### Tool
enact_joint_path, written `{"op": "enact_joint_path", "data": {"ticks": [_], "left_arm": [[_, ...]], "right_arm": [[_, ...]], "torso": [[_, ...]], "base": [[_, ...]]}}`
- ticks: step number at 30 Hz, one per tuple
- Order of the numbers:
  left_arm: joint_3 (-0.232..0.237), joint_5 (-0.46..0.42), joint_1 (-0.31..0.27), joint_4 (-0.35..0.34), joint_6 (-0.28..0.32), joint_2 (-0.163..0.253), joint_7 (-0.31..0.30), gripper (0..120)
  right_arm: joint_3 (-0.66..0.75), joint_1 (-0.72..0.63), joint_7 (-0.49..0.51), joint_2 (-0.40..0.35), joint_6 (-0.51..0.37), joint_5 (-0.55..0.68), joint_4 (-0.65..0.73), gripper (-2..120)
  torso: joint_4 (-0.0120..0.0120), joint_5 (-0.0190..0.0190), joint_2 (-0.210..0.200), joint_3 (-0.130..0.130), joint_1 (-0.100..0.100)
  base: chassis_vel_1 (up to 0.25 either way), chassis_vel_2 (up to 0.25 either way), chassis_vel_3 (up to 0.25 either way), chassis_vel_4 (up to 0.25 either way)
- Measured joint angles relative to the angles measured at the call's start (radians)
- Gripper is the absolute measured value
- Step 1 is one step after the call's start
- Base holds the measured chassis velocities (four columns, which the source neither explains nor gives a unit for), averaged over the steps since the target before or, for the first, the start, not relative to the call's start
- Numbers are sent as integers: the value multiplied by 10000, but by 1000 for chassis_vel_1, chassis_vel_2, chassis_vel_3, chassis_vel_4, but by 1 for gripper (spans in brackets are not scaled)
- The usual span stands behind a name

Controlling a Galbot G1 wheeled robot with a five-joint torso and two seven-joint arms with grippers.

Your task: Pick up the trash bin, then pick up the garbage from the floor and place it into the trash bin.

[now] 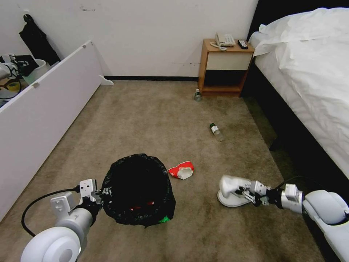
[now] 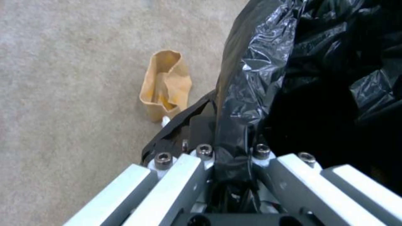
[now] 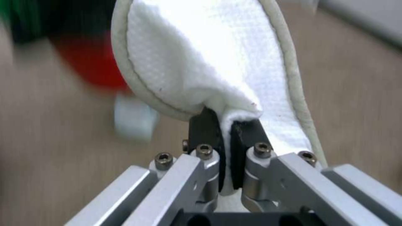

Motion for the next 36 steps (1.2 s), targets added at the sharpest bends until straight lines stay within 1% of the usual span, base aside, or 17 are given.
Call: {"op": "enact_joint_path", "data": {"ticks": [2,3,6,7,9,10,12,13,15,17,18,19,20,24,26,30,36], "left_arm": [[174,76,40,9,0,21,36,1],[174,76,40,9,0,21,36,1],[450,125,97,18,0,76,112,1],[450,125,97,18,0,76,112,1],[727,183,122,27,0,135,191,1],[727,183,122,27,0,135,191,1],[1043,381,87,66,0,126,214,1],[1043,381,87,66,0,126,214,1],[1268,434,59,75,-1,80,243,1],[1341,449,59,84,-1,79,273,1],[1529,522,56,142,0,77,366,1],[1529,522,56,142,0,77,366,1],[1669,597,30,199,0,55,429,1],[1863,671,-39,246,0,-2,500,1],[2047,778,-121,296,0,-39,591,1],[2154,781,-164,319,0,-55,714,1],[2260,758,-218,319,0,-112,803,1]], "right_arm": [[-89,319,105,66,-134,1088,495,2],[-89,319,105,66,-134,1088,495,2],[-233,676,235,195,-346,1923,1054,2],[-233,676,235,195,-346,1923,1054,2],[-397,886,392,308,-578,2468,1422,2],[-397,886,392,308,-578,2468,1422,2],[-645,1111,566,415,-832,3019,1793,2],[-645,1111,566,415,-832,3019,1793,2],[-907,1298,708,463,-955,3392,2070,2],[-1000,1360,779,487,-988,3543,2149,2],[-1286,1541,959,582,-1046,3956,2307,2],[-1286,1541,959,582,-1046,3956,2307,2],[-1641,1733,1087,712,-1082,4293,2416,2],[-2124,2021,1161,903,-1106,4532,2467,2],[-2892,2478,1166,1233,-1128,4620,2390,2],[-3579,2847,1126,1552,-1137,4647,2184,2],[-4156,3036,1030,1785,-1138,4643,2059,2]], "torso": [[2,-1,1,0,0],[2,-1,1,0,0],[2,-1,2,0,0],[2,-1,2,0,0],[0,1,2,0,0],[0,1,2,0,0],[1,1,1,0,0],[1,1,1,0,0],[-1,0,2,0,0],[-2,1,1,0,0],[-1,-1,1,-1,0],[-1,-1,1,-1,0],[-1,0,2,0,0],[1,0,1,0,0],[0,-1,2,0,0],[2,0,1,0,0],[1,-1,1,0,0]], "base": [[0,0,0,0],[0,0,0,0],[0,0,0,0],[0,0,0,0],[0,0,0,0],[0,0,0,0],[0,0,0,0],[0,0,0,0],[0,0,0,0],[0,0,0,0],[0,0,0,0],[0,0,0,0],[0,0,0,0],[0,0,0,0],[0,0,0,0],[0,0,0,0],[0,0,0,0]]}}
